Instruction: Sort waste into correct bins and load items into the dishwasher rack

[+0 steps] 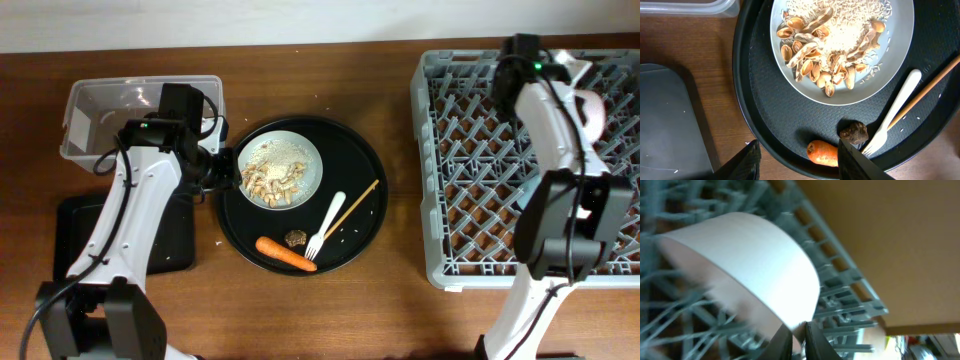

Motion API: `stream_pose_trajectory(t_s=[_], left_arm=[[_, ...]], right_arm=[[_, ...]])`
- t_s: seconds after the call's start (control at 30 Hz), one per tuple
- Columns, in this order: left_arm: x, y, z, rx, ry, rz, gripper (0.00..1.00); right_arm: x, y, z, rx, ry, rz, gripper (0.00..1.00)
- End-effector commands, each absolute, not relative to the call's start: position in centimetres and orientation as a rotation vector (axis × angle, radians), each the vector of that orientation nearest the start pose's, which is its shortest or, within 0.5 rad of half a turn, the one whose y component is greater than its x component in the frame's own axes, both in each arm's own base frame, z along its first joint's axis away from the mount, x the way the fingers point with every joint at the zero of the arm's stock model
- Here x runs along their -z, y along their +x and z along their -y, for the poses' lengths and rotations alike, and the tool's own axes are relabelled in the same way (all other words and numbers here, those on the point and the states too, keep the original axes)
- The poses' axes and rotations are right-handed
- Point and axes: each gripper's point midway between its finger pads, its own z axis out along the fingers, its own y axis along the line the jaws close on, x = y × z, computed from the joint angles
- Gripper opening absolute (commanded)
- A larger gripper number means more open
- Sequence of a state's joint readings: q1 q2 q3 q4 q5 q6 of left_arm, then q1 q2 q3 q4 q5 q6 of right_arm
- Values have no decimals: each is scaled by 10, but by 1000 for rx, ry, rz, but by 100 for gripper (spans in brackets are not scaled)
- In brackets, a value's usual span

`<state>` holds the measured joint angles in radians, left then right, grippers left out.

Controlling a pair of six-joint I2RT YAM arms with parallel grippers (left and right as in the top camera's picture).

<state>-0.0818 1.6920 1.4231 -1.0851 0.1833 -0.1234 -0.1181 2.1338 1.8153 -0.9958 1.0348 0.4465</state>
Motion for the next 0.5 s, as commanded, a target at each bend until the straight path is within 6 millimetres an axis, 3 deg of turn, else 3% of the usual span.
stream_pose_trajectory(t_s=[0.0,0.03,0.07,0.1,0.13,0.2,0.23,0.27,0.33,0.37,0.47], left_arm=[[-139,351,62,317,-18,-2907,49],[-139,351,62,317,-18,-2906,49],[-139,352,62,318,-18,-2906,49],[-139,351,62,317,-18,-2906,49],[-139,351,62,317,-18,-2906,49],[-139,351,62,317,-17,-2906,49],[-139,351,62,317,-18,-2907,50],[-139,351,62,317,-18,-2907,58],[-139,351,62,317,-18,-2907,60],[-139,351,62,317,-18,-2907,61],[-138,350,62,317,-19,-2911,62]], right_arm=[[-133,439,172,1159,804,-2420,20],[-126,437,163,1104,792,-2479,21],[-119,435,154,1054,780,-2535,30],[-111,429,146,998,772,-2609,91],[-110,423,140,971,764,-2654,99],[-133,417,133,886,776,-2648,99],[-164,416,123,747,797,-2604,99],[-196,413,103,528,770,-2586,99],[-226,408,30,-28,459,-2674,99],[-235,396,-15,-298,282,-2718,99],[-214,374,-74,-385,81,-2835,99]])
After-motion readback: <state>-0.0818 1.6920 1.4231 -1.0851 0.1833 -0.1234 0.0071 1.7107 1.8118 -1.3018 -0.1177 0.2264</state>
